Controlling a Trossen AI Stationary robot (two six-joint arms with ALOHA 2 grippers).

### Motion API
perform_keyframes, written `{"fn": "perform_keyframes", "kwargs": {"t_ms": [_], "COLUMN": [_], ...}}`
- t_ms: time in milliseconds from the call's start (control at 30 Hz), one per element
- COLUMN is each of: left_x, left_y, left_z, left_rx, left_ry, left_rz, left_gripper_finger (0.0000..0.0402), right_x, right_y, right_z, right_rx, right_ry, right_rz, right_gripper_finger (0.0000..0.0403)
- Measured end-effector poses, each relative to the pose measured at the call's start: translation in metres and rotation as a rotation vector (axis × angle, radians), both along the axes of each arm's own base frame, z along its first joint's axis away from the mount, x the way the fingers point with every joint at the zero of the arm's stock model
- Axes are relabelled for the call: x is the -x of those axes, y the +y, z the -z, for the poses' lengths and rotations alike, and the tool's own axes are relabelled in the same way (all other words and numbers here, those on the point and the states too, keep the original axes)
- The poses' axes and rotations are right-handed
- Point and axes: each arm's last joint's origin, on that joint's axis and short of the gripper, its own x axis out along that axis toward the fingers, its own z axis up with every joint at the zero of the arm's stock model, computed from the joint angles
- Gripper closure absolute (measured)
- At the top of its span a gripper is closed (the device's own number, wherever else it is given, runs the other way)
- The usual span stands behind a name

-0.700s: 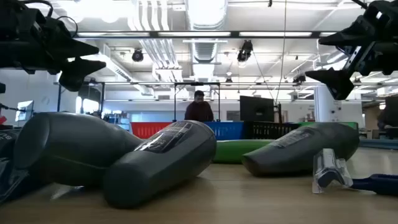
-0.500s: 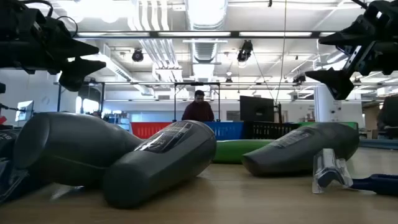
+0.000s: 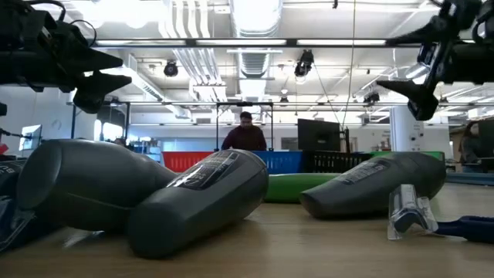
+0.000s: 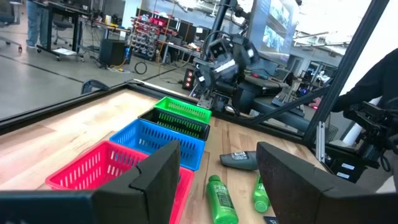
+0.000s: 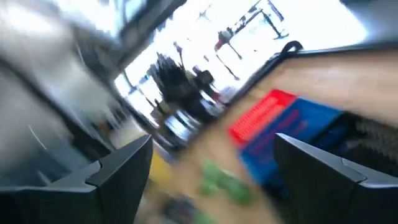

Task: Pick & Place Travel size toiletries
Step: Put the blue razor into the green bin

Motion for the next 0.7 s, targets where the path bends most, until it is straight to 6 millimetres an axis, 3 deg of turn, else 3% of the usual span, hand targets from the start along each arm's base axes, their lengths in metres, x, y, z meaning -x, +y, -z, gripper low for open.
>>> {"fn": "perform_keyframes", "kwargs": {"t_ms": [67, 133, 267, 467, 700], "left_x": [0.000, 0.000, 0.000, 0.000, 0.000], "left_y": [0.000, 0.000, 0.000, 0.000, 0.000], "left_z": [0.000, 0.000, 0.000, -0.001, -0.001], "left_rx": [0.000, 0.000, -0.001, -0.001, -0.001], "left_ry": [0.000, -0.001, -0.003, -0.008, -0.009], "left_rz": [0.000, 0.000, 0.000, -0.004, -0.005], "left_gripper_finger": [0.0184, 0.0184, 0.0184, 0.0184, 0.0184], "right_x": [0.001, 0.002, -0.002, -0.027, -0.066], "right_y": [-0.002, -0.002, 0.009, 0.032, 0.082], "right_z": [-0.003, -0.008, -0.020, -0.028, -0.030], "right_rx": [-0.175, -0.208, -0.227, -0.286, -0.232], "right_ry": [-0.070, -0.132, -0.196, 0.175, 0.771], "right_rz": [0.036, 0.053, -0.219, -0.370, -0.513], "right_gripper_finger": [0.0075, 0.0070, 0.0058, 0.0050, 0.0078]}}
